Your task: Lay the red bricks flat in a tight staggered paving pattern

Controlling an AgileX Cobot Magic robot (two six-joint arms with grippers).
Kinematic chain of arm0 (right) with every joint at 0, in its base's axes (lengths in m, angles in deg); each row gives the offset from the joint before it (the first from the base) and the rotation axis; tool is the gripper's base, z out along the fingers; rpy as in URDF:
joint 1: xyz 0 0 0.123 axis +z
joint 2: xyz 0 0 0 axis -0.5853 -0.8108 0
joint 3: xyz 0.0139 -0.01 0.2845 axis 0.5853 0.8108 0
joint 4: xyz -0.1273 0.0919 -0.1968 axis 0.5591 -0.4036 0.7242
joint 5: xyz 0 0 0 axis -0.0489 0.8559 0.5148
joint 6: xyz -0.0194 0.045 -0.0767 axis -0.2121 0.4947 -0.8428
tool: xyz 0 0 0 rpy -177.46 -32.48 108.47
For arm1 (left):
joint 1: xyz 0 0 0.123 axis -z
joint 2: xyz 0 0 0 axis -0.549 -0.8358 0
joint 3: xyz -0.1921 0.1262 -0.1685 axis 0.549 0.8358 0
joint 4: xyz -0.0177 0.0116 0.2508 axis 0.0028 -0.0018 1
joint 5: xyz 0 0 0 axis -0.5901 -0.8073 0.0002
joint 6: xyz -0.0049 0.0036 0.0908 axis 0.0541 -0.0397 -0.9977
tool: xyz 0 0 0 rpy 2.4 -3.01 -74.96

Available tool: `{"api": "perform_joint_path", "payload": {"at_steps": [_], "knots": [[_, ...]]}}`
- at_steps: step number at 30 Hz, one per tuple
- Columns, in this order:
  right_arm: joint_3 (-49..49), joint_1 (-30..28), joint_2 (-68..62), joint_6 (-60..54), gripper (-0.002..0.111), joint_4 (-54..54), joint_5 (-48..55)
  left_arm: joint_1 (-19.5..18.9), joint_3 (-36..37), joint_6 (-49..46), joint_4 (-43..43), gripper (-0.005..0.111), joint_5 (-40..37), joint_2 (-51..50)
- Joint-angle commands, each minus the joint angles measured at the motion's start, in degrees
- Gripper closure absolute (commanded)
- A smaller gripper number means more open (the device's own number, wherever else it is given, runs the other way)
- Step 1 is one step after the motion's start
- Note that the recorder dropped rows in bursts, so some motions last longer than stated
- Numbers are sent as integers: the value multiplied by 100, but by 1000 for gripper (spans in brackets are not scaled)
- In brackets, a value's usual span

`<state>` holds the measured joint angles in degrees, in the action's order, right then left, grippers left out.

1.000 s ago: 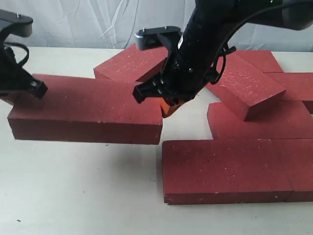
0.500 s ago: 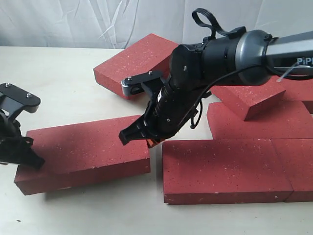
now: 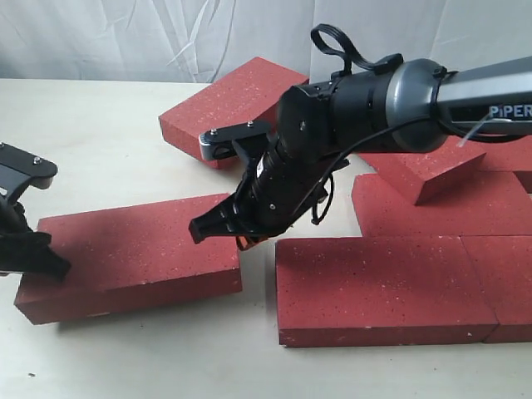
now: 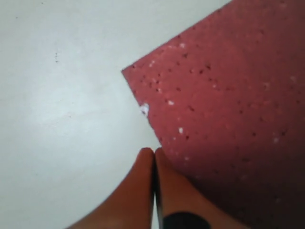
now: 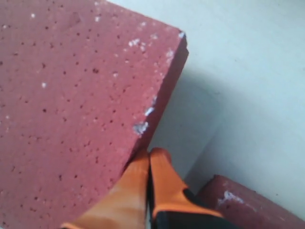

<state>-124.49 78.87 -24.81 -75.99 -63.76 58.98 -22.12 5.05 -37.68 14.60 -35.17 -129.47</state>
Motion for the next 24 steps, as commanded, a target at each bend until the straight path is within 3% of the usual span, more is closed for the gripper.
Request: {"api": "perform_joint_path", "payload": {"at_steps": [1,13,20,24], "knots": [[-43,26,48,469,109,403,-18,-99,-28,114,-165,107,118,9],[-43,-14,231,1499,109,1355,182,-99,-61,140,24,107,-26,45],[-43,-635,749,1499,109,1325,343,-89,-351,140,-143,107,42,807],[-43,-1143,1032,1499,109,1325,451,-89,-351,140,-717,107,148,1267]]}}
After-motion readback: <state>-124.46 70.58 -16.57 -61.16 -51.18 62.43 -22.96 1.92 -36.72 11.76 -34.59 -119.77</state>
